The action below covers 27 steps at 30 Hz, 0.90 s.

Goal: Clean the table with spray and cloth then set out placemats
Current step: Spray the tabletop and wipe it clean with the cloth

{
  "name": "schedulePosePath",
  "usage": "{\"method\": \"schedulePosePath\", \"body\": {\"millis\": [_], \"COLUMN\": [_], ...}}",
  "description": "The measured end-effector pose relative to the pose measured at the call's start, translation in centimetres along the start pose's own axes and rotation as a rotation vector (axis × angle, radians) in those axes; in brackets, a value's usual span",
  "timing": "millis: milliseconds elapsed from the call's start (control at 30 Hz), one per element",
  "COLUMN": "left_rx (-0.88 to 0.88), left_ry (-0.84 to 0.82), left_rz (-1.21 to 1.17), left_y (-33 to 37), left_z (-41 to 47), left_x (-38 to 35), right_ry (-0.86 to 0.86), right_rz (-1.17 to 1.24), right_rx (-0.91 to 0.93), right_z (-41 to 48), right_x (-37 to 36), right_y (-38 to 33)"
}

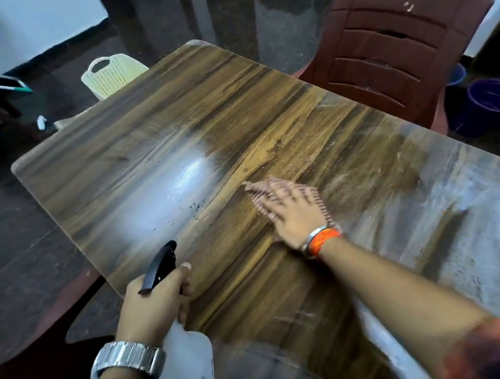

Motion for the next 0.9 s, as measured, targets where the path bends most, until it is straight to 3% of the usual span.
{"method": "schedulePosePath", "body": {"millis": [133, 267, 500, 800, 900], "left_rx": [0.002, 0.015, 0.056, 0.093, 0.092], "left_ry": [0.017, 0.017, -0.076, -0.106, -0.077], "left_rz": [-0.026, -0.001, -0.033, -0.114, -0.11], "left_y": [-2.6, -6.1, -11.5, -14.0, -14.1], "left_z": [-2.8, -5.7, -9.0, -13.2, -14.6], "left_x": [2.1, 4.1, 3.9, 2.6, 2.4], "right_ry": [-0.114, -0.14, -0.176, -0.201, -0.203], "right_rz": [-0.033, 0.024, -0.148, -0.268, -0.227], "right_rx": [0.403, 0.61, 0.848, 0.855, 0.788], "right_z": [-2.5, -8.3, -20.3, -38.4, -40.8], "right_x": [-2.8, -4.7, -6.3, -6.4, -6.8], "right_y": [-14.4, -21.2, -18.4, -11.4, -10.7]}}
Point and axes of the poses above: each hand's wrist, its own z-axis towards the middle knuckle, its own x-axis out of the back of the hand, y = z × x, the point moved 5 cm from there along z, towards the middle knuckle, and after that the axes turned 8 degrees about x, right-handed, at the moved point
